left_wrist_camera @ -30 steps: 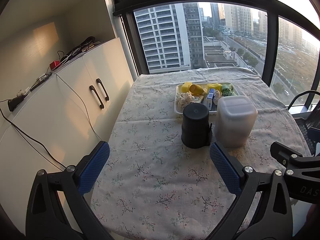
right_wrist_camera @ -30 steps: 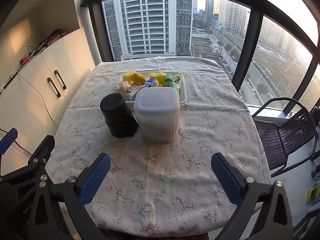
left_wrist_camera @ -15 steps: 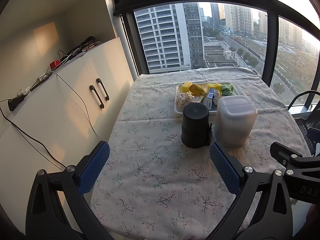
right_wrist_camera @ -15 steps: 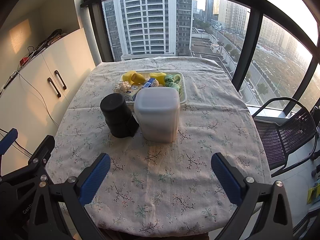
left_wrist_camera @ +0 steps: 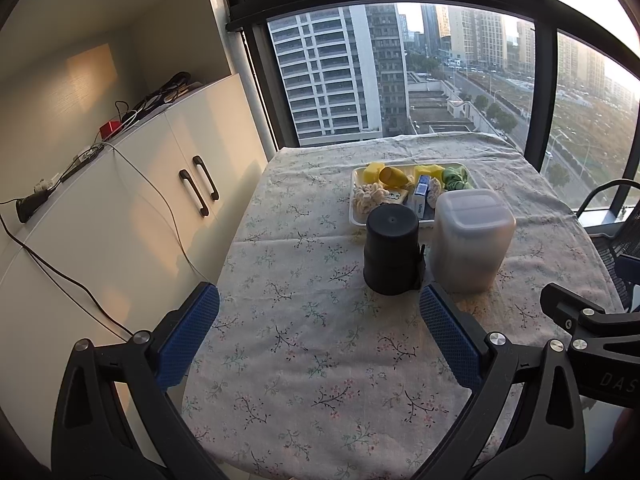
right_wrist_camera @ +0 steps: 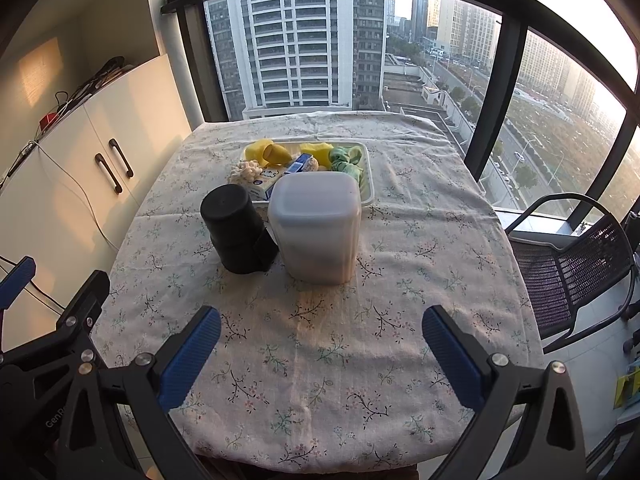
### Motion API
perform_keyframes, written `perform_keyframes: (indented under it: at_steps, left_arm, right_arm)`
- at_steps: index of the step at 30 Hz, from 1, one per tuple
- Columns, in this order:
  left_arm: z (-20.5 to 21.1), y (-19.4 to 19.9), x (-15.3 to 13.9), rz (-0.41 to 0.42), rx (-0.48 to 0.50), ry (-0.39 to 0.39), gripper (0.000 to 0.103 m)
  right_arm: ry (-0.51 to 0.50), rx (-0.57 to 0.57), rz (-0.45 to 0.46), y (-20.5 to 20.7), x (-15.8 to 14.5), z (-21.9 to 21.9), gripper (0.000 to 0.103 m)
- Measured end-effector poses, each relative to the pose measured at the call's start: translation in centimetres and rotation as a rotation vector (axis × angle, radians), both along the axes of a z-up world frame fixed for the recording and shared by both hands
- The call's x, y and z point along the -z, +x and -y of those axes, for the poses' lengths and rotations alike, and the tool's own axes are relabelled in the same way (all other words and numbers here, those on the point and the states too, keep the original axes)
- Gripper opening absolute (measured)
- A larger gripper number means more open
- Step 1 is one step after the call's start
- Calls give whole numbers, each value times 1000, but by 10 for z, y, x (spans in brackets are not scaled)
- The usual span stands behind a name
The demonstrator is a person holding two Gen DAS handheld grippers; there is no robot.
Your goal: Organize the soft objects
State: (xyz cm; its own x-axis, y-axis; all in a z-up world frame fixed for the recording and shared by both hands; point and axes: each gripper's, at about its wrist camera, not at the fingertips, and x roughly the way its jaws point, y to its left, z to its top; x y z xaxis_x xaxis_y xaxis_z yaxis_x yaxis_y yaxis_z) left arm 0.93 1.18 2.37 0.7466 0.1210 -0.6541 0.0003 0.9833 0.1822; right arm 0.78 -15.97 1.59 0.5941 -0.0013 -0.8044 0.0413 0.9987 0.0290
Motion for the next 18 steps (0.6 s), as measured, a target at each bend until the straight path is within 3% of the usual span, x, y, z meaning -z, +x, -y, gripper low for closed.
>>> perform_keyframes:
  at_steps: [12, 18]
  left_arm:
    - [1, 0, 1, -1, -1, -5, 102]
    - [-10, 8, 12, -47, 27, -91, 102]
  right_arm:
    - [0, 2, -3, 1, 3, 1, 103]
    - [1, 6, -13, 2, 7, 3, 103]
